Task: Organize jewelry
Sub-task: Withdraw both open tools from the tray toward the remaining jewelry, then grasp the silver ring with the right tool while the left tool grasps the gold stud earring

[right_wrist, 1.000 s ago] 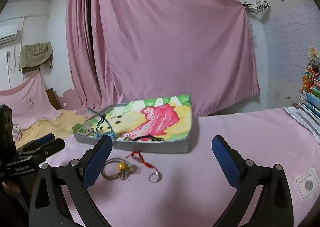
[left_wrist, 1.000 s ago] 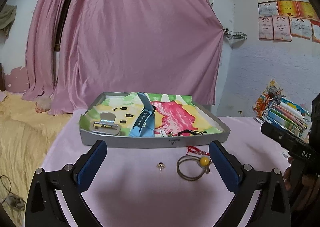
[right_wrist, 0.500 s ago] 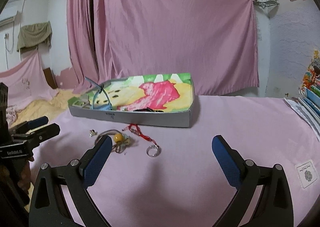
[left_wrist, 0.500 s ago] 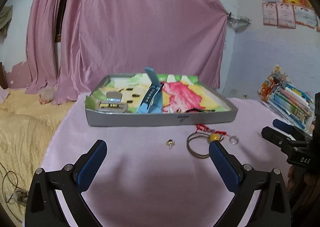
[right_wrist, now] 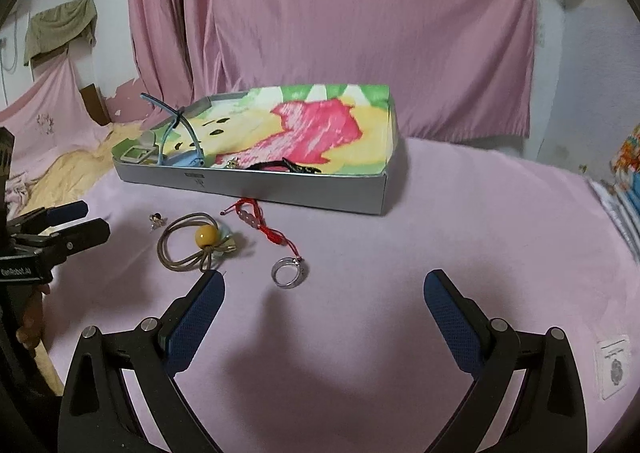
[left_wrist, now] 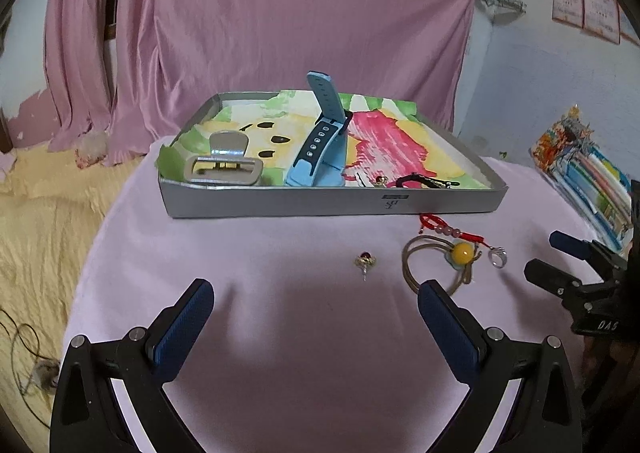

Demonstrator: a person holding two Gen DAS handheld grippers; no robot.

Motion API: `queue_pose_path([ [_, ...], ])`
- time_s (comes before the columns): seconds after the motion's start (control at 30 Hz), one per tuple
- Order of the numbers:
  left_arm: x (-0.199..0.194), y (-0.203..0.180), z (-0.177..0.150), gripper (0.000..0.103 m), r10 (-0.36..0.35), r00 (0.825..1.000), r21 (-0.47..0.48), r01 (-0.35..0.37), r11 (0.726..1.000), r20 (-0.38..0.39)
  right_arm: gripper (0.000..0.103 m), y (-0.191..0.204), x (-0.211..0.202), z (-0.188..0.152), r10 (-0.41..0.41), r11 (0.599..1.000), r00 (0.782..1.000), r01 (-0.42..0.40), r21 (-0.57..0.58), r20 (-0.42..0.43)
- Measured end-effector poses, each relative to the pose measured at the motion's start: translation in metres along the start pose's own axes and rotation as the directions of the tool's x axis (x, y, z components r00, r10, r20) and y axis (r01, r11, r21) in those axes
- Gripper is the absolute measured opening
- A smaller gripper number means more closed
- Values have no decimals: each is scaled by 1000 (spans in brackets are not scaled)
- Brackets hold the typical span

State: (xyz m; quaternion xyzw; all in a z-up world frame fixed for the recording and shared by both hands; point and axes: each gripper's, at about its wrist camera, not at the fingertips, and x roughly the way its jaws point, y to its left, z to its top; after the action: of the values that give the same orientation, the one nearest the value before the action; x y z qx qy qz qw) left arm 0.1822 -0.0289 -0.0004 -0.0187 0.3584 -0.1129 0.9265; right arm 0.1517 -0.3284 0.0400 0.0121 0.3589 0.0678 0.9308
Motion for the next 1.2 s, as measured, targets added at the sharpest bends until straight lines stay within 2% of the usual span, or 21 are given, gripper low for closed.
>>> queue_pose_path([
  [0.2, 12, -8, 10, 102, -3, 999, 41, 4, 999, -33, 98, -1, 11, 6, 10, 1000, 999, -11, -21, -40],
  [0.27, 16, -11, 11, 102, -8, 999, 55, 10, 998, -42, 93, 0, 15, 7, 26, 999, 998, -28, -32, -59],
  [0.3, 18, -12, 12, 102, -11, 999, 62, 14, 998, -47, 85, 2, 18, 7, 37, 999, 997, -39, -36, -71],
  [0.33, 20, -14, 13, 99, -15, 999, 70, 19, 997, -50, 77, 3, 20, 8, 41, 998, 996, -45, -39, -79],
  [0.4, 23, -17, 14, 92, -20, 998, 84, 25, 996, -60, 70, 4, 24, 9, 52, 997, 994, -57, -47, -96],
  [0.53, 32, -22, 15, 72, -40, 995, 104, 49, 993, -94, 60, 6, 29, 11, 69, 996, 991, -76, -51, -113],
  [0.63, 35, -23, 16, 66, -59, 992, 103, 70, 992, -111, 52, 9, 32, 10, 91, 993, 987, -99, -56, -135],
  [0.7, 38, -24, 15, 60, -69, 989, 104, 83, 991, -129, 51, 9, 33, 10, 92, 993, 986, -100, -59, -139],
  [0.8, 39, -26, 15, 58, -68, 989, 107, 83, 991, -135, 51, 13, 33, 10, 86, 992, 986, -97, -75, -142],
  [1.0, 41, -30, 15, 54, -38, 990, 123, 55, 991, -136, 40, 19, 33, 10, 65, 990, 987, -82, -118, -145],
  [1.2, 43, -37, 18, 38, -26, 989, 153, 49, 987, -147, 34, 21, 31, 11, 74, 986, 987, -94, -137, -145],
])
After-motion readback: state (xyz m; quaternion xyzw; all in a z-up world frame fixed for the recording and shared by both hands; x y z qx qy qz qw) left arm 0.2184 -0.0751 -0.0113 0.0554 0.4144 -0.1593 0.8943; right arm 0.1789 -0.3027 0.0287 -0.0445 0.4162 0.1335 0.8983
